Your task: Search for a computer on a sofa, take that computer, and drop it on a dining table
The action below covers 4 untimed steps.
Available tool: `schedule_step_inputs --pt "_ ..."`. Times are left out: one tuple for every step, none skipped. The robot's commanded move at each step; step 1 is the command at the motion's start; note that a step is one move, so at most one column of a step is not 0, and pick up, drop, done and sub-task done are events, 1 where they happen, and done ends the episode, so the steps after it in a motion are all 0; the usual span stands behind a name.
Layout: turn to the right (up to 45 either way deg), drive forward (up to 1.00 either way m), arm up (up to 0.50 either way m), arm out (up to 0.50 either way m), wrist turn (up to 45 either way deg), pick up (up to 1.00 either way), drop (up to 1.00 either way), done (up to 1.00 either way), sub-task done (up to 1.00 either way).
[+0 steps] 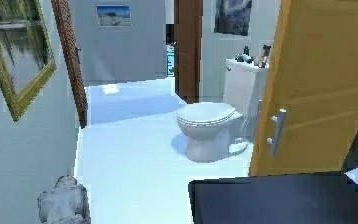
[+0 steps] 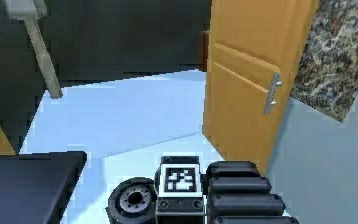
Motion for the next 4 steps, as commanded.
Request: schedule_step_inputs --pt "45.0 0.00 0.00 0.00 0.0 0.00 0.00 0.00 0.00" --pt "36.0 0.00 0.00 0.00 0.0 0.00 0.00 0.00 0.00" --pt "0.0 0.35 0.00 0.00 0.0 0.00 0.00 0.00 0.00" --pt "-45.0 0.00 0.00 0.00 0.0 0.00 0.00 0.00 0.00"
